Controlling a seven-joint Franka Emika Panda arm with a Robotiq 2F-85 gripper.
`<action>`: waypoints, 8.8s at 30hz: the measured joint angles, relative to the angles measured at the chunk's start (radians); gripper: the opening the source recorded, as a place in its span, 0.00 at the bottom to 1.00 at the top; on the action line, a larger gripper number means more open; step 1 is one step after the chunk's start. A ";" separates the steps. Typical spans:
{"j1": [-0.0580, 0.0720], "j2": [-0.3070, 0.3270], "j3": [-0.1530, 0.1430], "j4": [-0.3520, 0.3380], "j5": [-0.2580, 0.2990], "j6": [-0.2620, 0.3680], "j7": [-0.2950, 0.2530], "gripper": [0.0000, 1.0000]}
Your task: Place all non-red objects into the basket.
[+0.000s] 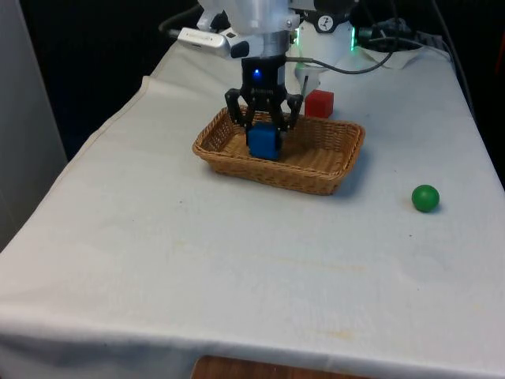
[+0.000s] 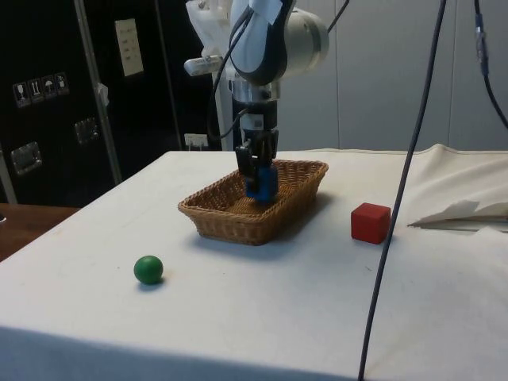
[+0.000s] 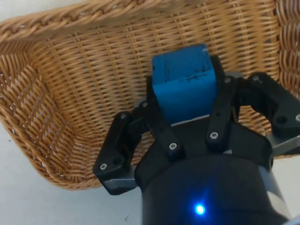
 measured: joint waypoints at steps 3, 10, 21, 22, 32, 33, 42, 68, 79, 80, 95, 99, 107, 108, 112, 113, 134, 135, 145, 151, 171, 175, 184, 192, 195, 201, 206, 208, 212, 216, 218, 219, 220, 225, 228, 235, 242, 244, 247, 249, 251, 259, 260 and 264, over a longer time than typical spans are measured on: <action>0.000 -0.002 -0.001 0.000 0.000 0.000 0.000 0.37; 0.000 -0.002 -0.001 0.000 0.000 0.000 -0.001 1.00; 0.002 -0.017 -0.001 0.004 0.000 -0.007 -0.001 1.00; 0.003 -0.026 -0.001 0.004 -0.002 -0.013 -0.001 1.00; 0.012 -0.115 0.003 -0.002 -0.055 -0.086 0.036 1.00; 0.014 -0.131 0.005 -0.002 -0.073 -0.101 0.051 1.00; 0.024 -0.177 0.036 -0.002 -0.135 -0.143 0.127 1.00; 0.038 -0.221 0.195 0.022 -0.210 -0.205 0.316 1.00; 0.040 -0.178 0.247 0.085 -0.210 -0.216 0.338 1.00; 0.040 -0.165 0.255 0.102 -0.210 -0.217 0.343 1.00; 0.044 -0.067 0.313 0.232 -0.210 -0.221 0.385 1.00; 0.045 -0.055 0.323 0.247 -0.210 -0.222 0.392 1.00; 0.054 0.017 0.365 0.327 -0.213 -0.222 0.428 1.00; 0.055 0.023 0.369 0.332 -0.215 -0.222 0.433 1.00; 0.059 0.049 0.386 0.356 -0.222 -0.222 0.452 1.00; 0.059 0.057 0.389 0.362 -0.224 -0.222 0.456 1.00; 0.065 0.228 0.404 0.489 -0.236 -0.239 0.481 1.00; 0.065 0.235 0.404 0.493 -0.236 -0.239 0.480 1.00; 0.065 0.290 0.390 0.521 -0.237 -0.241 0.475 1.00; 0.063 0.318 0.382 0.538 -0.237 -0.241 0.471 1.00; 0.060 0.352 0.378 0.586 -0.237 -0.254 0.469 0.46; 0.060 0.352 0.378 0.586 -0.237 -0.254 0.469 0.13; 0.061 0.352 0.378 0.586 -0.237 -0.254 0.469 0.00; 0.057 0.330 0.370 0.584 -0.237 -0.271 0.455 0.00; 0.056 0.305 0.368 0.582 -0.237 -0.301 0.452 0.00; 0.053 0.265 0.361 0.570 -0.237 -0.330 0.443 0.00; 0.051 0.217 0.349 0.546 -0.237 -0.356 0.430 0.00; 0.051 0.198 0.345 0.533 -0.237 -0.363 0.425 0.00; 0.050 0.157 0.337 0.494 -0.237 -0.365 0.415 0.00; 0.050 0.110 0.329 0.445 -0.237 -0.363 0.403 0.00; 0.050 0.077 0.323 0.408 -0.237 -0.355 0.395 0.00; 0.050 0.077 0.323 0.408 -0.237 -0.355 0.395 0.00; 0.049 0.068 0.321 0.397 -0.237 -0.354 0.392 0.00; 0.047 0.030 0.308 0.354 -0.237 -0.346 0.373 0.00; 0.046 0.009 0.299 0.328 -0.237 -0.338 0.361 0.00; 0.041 -0.033 0.276 0.272 -0.237 -0.313 0.329 0.00; 0.039 -0.063 0.255 0.233 -0.237 -0.296 0.302 0.00; 0.037 -0.077 0.243 0.211 -0.237 -0.286 0.288 0.00; 0.036 -0.087 0.237 0.197 -0.236 -0.277 0.278 0.00; 0.036 -0.096 0.229 0.182 -0.235 -0.269 0.268 0.00; 0.034 -0.108 0.220 0.161 -0.234 -0.254 0.254 0.00; 0.028 -0.137 0.199 0.114 -0.230 -0.229 0.222 0.00; 0.027 -0.146 0.193 0.097 -0.228 -0.217 0.211 0.00; 0.024 -0.156 0.183 0.071 -0.227 -0.197 0.196 0.00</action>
